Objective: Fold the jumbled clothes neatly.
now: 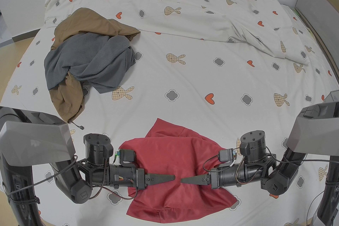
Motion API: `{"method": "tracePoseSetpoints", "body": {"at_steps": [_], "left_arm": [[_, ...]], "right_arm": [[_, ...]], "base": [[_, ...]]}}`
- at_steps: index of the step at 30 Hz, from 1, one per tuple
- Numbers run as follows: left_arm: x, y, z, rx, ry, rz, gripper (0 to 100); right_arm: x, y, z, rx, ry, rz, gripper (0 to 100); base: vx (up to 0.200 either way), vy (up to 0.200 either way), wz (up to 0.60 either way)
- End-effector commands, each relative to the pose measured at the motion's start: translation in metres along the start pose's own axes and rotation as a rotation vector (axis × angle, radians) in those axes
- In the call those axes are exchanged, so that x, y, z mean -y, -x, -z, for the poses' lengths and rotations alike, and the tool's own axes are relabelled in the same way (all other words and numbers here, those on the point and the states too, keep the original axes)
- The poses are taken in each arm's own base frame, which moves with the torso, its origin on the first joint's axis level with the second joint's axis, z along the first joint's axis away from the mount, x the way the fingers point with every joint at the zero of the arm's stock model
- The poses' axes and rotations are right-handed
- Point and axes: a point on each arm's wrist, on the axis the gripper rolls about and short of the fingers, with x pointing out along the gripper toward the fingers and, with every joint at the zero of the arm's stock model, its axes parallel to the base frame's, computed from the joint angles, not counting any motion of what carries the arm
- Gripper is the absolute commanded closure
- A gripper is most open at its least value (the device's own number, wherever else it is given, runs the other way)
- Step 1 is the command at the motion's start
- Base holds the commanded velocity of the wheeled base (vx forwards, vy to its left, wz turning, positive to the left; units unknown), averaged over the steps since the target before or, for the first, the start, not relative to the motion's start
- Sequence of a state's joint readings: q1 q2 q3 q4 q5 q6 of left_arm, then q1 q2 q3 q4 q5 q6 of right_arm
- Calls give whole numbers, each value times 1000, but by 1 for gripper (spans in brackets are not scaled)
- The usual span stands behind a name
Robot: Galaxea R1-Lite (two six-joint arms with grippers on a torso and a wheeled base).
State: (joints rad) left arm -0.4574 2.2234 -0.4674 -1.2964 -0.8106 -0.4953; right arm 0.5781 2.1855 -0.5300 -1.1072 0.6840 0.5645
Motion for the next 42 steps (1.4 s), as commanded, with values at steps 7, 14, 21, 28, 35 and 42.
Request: {"method": "tracePoseSetpoints", "body": {"at_steps": [7, 14, 21, 28, 35, 42], "left_arm": [[-1, -1, 1, -3, 2, 0, 100], [11, 1, 0, -4, -18, 17, 100], [26, 8, -5, 16, -49, 32, 100], [47, 22, -16, 66, -95, 41, 100], [67, 34, -25, 77, -105, 39, 100], [99, 54, -40, 79, -109, 40, 100]], "right_arm": [[-1, -1, 1, -6, -1, -7, 100], [-3, 1, 3, -10, -1, -5, 100], [-23, 19, -2, 27, 17, -27, 100], [-51, 39, -16, 121, 48, -38, 100], [-74, 51, -24, 118, 57, -46, 100], [-96, 67, -35, 134, 73, -58, 100]], "base": [[0, 0, 0], [0, 0, 0], [0, 0, 0], [0, 0, 0], [0, 0, 0], [0, 0, 0]]}}
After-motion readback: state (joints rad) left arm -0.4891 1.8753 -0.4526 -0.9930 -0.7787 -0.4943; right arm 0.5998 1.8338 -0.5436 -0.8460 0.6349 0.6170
